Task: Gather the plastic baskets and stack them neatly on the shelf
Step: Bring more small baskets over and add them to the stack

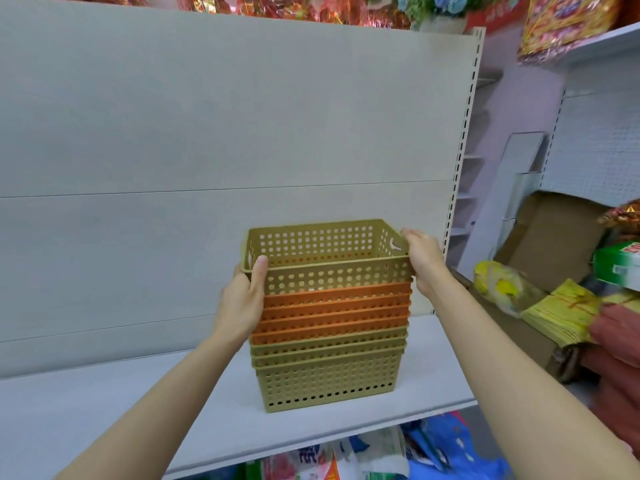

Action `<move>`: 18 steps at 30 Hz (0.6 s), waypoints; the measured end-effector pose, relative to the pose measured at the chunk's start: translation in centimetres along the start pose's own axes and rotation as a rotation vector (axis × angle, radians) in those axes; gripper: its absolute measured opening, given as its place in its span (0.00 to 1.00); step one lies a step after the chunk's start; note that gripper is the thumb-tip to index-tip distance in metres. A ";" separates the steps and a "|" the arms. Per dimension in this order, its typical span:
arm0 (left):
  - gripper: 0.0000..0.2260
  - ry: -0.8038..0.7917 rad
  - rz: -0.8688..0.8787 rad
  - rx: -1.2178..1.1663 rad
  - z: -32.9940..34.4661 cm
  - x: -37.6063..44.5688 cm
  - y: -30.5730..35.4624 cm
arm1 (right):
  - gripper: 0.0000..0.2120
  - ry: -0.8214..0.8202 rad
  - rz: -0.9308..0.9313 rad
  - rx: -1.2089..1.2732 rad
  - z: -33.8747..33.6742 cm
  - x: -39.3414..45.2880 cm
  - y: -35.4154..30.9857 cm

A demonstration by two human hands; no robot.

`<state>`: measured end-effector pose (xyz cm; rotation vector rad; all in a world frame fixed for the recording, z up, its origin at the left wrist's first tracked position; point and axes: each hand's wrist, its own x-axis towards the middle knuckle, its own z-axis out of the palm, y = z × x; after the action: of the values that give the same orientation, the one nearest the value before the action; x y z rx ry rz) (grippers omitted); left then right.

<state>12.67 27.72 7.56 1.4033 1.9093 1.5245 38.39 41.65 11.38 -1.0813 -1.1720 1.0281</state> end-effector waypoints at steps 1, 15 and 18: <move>0.28 -0.001 -0.015 0.016 0.0 0.1 -0.1 | 0.16 0.017 0.027 -0.049 0.3 -0.1 0.2; 0.37 0.002 0.252 0.487 -4.9 -0.5 -3.4 | 0.25 0.182 -0.730 -0.945 1.7 -7.5 2.4; 0.40 0.044 0.431 0.838 -8.8 -1.7 -5.1 | 0.26 0.057 -0.876 -1.003 5.5 -12.2 2.6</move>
<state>4.47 21.69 5.95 2.2454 2.5373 0.8888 31.48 30.75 7.03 -1.1022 -1.9224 -0.3391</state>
